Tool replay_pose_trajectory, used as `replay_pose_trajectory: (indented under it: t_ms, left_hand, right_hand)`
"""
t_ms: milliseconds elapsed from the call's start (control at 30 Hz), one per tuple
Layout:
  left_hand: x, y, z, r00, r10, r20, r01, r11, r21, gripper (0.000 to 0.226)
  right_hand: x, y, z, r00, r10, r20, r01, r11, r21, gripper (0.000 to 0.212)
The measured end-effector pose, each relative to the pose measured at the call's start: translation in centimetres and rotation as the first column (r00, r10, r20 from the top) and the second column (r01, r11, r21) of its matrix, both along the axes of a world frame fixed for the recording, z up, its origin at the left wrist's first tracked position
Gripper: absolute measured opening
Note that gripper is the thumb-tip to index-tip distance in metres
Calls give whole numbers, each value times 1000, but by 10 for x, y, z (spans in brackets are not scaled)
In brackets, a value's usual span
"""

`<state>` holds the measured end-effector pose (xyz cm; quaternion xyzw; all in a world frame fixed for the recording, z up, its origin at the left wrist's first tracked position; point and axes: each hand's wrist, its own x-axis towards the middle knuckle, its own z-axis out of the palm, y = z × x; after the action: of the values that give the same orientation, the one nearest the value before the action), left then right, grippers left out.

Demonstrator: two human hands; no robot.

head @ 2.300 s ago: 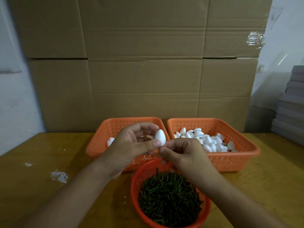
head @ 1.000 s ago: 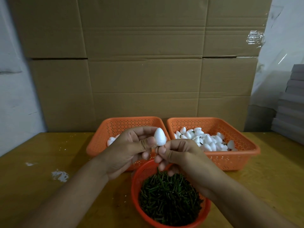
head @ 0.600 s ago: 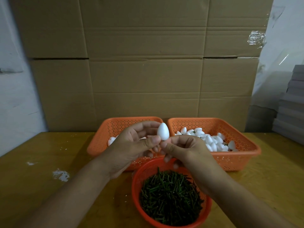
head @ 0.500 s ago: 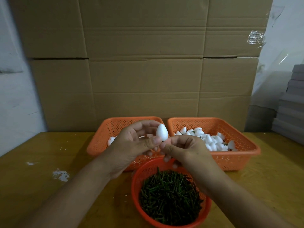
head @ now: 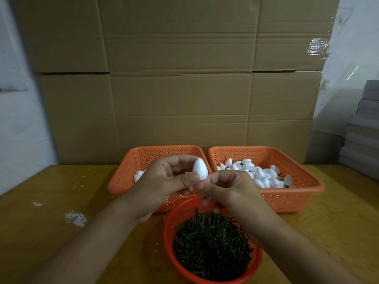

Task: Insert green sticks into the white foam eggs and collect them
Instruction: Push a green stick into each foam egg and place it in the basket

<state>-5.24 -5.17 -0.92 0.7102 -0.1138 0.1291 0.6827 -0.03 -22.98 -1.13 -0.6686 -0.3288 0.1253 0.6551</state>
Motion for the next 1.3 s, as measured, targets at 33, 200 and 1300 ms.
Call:
replay_pose_trajectory:
  t_ms: [33, 200, 1300]
  left_hand:
    - [0, 0, 0, 1000, -5, -6, 5, 1000, 0, 33]
    - [1, 1, -1, 1000, -5, -7, 5, 1000, 6, 33]
    - [11, 9, -4, 966, 197, -167, -225, 960, -166, 51]
  right_hand:
    - [0, 0, 0, 1000, 3, 4, -3, 1000, -6, 15]
    - [0, 0, 1, 1000, 4, 7, -4, 1000, -11, 18]
    - [22, 0, -9, 945, -108, -308, 62, 986, -154, 9]
